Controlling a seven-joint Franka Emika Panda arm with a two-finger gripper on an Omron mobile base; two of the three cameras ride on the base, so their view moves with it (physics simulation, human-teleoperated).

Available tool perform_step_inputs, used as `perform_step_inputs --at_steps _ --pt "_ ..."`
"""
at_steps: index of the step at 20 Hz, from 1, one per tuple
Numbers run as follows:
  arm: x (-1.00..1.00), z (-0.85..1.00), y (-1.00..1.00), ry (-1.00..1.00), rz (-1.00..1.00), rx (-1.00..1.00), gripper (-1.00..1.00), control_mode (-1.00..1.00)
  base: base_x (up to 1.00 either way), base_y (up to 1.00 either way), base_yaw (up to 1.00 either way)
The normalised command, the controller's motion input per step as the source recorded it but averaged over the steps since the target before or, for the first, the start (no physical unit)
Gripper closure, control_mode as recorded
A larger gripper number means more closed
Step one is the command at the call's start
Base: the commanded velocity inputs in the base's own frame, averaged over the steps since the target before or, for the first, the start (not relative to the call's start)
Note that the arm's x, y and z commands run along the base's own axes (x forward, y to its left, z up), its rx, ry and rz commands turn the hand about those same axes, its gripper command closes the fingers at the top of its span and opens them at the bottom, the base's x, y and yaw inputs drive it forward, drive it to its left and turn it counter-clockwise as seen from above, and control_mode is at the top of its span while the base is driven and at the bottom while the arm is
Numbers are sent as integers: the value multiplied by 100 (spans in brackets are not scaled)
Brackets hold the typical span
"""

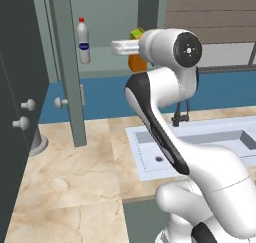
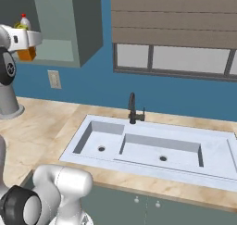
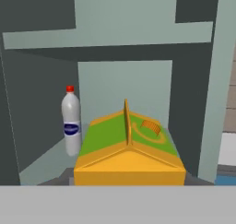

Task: Sort all alcoholic drinks to one cabinet, and non-alcoholic drinks to the other.

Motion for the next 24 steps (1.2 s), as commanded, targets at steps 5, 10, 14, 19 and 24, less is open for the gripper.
perform_step_inputs --at_steps 5,10,14,19,24 --pt "38 -1 12 0 0 0 100 -100 0 0 0" --pt "42 -1 7 0 0 0 100 -100 0 0 0" --pt "40 -7 6 2 0 0 100 -100 0 0 0" --pt "41 -11 3 1 0 0 100 -100 0 0 0" --pt "39 -9 0 0 -2 0 100 -100 0 0 0"
